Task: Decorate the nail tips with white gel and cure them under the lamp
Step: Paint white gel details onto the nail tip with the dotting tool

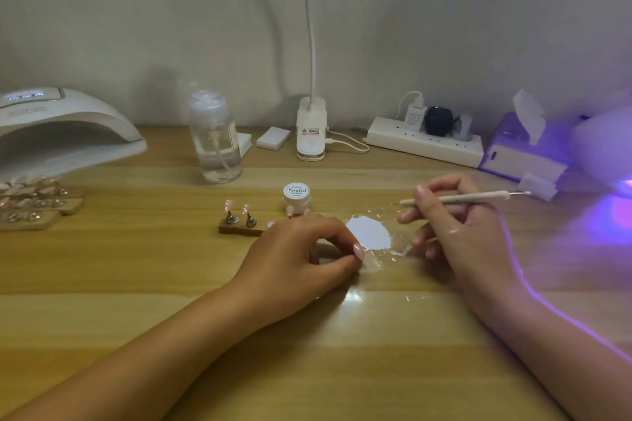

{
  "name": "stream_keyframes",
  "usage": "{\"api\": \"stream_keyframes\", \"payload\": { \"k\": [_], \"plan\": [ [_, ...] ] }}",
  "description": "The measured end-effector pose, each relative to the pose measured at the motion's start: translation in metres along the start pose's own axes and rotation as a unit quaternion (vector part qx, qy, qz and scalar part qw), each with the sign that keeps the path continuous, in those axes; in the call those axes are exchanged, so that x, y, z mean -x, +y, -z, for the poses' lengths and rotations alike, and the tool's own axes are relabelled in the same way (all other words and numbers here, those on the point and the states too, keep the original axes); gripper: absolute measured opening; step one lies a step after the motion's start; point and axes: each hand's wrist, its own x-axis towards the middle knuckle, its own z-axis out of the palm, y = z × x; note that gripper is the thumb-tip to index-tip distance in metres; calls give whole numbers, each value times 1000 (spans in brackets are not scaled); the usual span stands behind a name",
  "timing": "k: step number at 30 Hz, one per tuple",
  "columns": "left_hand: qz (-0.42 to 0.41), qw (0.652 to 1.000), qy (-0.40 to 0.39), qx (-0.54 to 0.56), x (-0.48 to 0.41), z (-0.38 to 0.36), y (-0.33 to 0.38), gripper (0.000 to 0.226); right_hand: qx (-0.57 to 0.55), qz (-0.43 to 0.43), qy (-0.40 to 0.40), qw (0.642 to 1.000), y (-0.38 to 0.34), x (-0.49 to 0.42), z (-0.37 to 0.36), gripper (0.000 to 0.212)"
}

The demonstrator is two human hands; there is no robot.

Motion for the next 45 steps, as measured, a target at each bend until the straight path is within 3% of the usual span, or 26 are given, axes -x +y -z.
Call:
{"api": "stream_keyframes", "payload": {
  "k": [3, 7, 10, 22, 27, 45],
  "plan": [
    [-13, 1000, 7, -4, 1, 0, 2, 12, -9, 34, -4, 999, -12, 8, 0, 6],
    [-30, 999, 17, -18, 1, 0, 3, 16, -105, -80, -44, 990, -20, 21, -12, 26],
    [-31, 999, 18, -24, 1, -1, 2, 16, -95, -118, -46, 987, -19, 28, -17, 27],
    [-29, 999, 17, -37, 1, -1, 5, 21, -55, -99, -72, 991, -18, 30, -23, 38],
    [-22, 999, 16, -28, 0, -1, 4, 19, -62, -103, -71, 990, -20, 30, -22, 27],
    [-25, 999, 18, -27, 0, -1, 7, 22, -61, -108, -65, 990, -18, 28, -21, 29]
  ]
}}
